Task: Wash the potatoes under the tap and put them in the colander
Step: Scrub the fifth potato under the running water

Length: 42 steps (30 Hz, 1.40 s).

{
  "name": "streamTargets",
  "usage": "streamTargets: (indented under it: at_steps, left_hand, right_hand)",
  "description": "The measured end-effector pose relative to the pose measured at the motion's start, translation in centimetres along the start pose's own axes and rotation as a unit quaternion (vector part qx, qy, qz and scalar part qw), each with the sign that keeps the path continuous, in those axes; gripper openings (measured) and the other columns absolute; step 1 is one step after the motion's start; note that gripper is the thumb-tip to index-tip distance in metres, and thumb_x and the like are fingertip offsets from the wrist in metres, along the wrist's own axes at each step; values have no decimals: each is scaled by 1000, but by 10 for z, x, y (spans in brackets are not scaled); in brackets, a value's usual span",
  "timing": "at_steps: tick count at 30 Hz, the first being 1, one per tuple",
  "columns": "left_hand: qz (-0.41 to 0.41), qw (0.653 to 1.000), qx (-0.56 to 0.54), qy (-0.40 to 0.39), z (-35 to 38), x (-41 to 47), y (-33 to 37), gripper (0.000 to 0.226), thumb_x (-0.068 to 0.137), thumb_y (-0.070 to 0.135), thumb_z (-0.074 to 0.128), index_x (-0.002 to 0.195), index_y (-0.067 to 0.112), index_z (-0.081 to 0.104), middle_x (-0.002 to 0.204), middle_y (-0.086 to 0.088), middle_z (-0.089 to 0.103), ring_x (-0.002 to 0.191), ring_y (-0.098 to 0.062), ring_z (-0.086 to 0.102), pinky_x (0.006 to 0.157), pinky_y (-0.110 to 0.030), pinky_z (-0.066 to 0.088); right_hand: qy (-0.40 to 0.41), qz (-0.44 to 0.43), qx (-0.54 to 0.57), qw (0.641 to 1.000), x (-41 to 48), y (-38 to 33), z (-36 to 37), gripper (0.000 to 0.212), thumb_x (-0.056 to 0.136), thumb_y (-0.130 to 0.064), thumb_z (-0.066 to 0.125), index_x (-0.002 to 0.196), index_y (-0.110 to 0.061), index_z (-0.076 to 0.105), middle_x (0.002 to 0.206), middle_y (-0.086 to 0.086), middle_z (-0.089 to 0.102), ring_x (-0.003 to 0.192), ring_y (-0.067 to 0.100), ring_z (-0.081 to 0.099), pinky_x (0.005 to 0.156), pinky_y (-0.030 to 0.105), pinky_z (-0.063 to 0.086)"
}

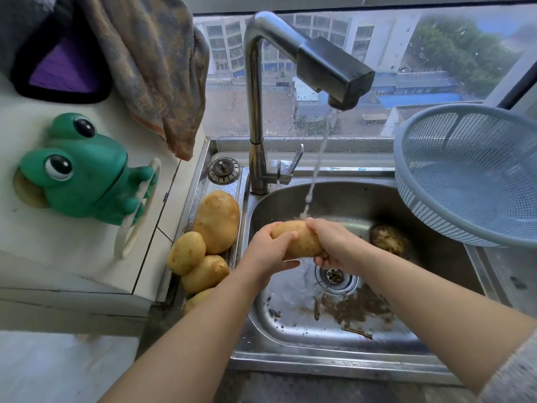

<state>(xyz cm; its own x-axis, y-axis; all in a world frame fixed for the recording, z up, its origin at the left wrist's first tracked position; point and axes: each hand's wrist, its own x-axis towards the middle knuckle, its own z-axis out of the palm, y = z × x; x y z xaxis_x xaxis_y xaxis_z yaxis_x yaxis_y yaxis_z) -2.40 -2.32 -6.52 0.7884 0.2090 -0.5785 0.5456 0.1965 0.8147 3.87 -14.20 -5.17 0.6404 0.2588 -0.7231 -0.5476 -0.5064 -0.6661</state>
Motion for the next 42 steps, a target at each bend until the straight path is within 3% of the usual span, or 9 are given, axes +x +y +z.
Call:
streamTargets:
  at_steps: [6, 10, 15, 19, 24, 29, 34, 39, 42]
  left_hand:
    - [-20, 999, -22, -32, -2, 5, 2, 36, 97, 13, 53, 133, 13, 48, 125, -15, 52, 109, -31, 61, 75, -35, 61]
    - [-27, 999, -21, 20, 1, 7, 4, 28, 99, 26, 52, 125, 16, 49, 123, -13, 53, 108, -29, 59, 73, -33, 61]
    - [-105, 982, -122, 95, -3, 11, 6, 28, 104, 37, 36, 115, 13, 45, 114, -19, 52, 106, -36, 60, 75, -42, 59]
    - [-108, 985, -120, 61, 3, 9, 3, 38, 105, 40, 31, 128, 12, 41, 122, -22, 52, 100, -36, 64, 74, -40, 60]
    - [-50, 992, -114, -37, 12, 2, 3, 36, 104, 28, 41, 139, 25, 32, 125, -17, 50, 93, -29, 69, 71, -32, 60]
    - [-58, 989, -138, -5, 8, 4, 1, 39, 106, 27, 35, 143, 17, 32, 125, -25, 55, 89, -30, 70, 69, -31, 60]
    - [-22, 994, -101, 21, 15, 1, -1, 38, 106, 29, 35, 142, 16, 32, 114, -19, 58, 87, -27, 71, 70, -28, 60]
    - [-43, 992, -117, 22, 9, -1, -1, 38, 106, 27, 34, 142, 14, 32, 116, -23, 59, 85, -29, 70, 75, -33, 60]
    - [-33, 993, -111, 16, 13, -4, 2, 35, 106, 26, 36, 139, 15, 33, 108, -21, 62, 77, -25, 71, 70, -29, 61]
  right_hand:
    - [1, 16, 29, 999, 3, -2, -1, 30, 101, -42, 37, 91, -15, 48, 65, 7, 48, 47, 14, 45, 50, 24, 36]
    - [-4, -1, 2, 1000, 4, -5, 3, 28, 99, -40, 38, 93, -16, 51, 66, 7, 49, 49, 14, 46, 53, 25, 37]
    - [-151, -97, 37, 983, -3, 3, -4, 35, 100, -25, 50, 134, -28, 45, 101, 14, 60, 63, 16, 61, 65, 27, 51]
    - [-40, -193, -127, 972, -2, 11, 1, 59, 91, -23, 65, 142, -29, 36, 97, 3, 62, 61, 7, 63, 59, 18, 53]
    - [71, -216, -50, 973, 6, 13, 1, 35, 93, -38, 59, 125, -30, 48, 102, -2, 56, 77, 10, 58, 52, 17, 45]
    - [-37, -223, -104, 969, 4, 12, -9, 53, 92, -24, 63, 138, -34, 38, 101, -1, 55, 70, 9, 58, 64, 20, 52]
    - [30, -239, -58, 969, 9, 16, 2, 41, 89, -32, 65, 126, -31, 46, 103, 0, 56, 73, 8, 55, 55, 15, 47]
    - [-46, -209, -51, 975, 10, 16, -3, 54, 90, -17, 64, 139, -26, 43, 107, 4, 55, 69, 12, 59, 65, 22, 53]
    - [10, -239, -85, 967, 9, 15, -3, 50, 88, -22, 67, 134, -27, 46, 109, 3, 56, 70, 11, 60, 59, 18, 51]
